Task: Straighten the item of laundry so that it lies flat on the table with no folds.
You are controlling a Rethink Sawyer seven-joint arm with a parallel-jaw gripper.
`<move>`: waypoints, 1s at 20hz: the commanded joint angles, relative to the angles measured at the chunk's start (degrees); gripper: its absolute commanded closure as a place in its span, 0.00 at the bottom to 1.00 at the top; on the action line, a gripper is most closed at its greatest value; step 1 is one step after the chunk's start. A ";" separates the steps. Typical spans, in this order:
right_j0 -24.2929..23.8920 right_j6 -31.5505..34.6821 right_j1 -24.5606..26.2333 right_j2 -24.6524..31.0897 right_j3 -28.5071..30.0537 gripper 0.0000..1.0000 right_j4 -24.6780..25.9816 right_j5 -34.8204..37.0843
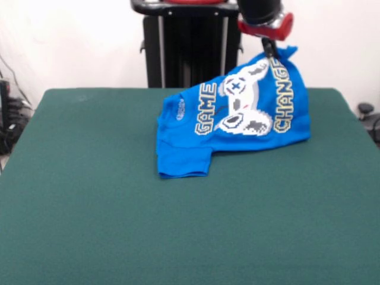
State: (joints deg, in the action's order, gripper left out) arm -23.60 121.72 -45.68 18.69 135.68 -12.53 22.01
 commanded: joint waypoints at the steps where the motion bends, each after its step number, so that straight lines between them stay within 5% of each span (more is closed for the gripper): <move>1: 1.06 3.72 0.13 -2.70 -2.77 1.00 3.42 0.41; 9: -2.27 1.75 14.30 -1.26 -7.35 1.00 6.70 -10.08; 20: -3.06 5.81 25.43 2.13 -8.97 1.00 8.72 -21.36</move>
State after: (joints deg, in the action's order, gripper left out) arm -27.66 121.73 -26.74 16.92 133.63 -4.87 6.60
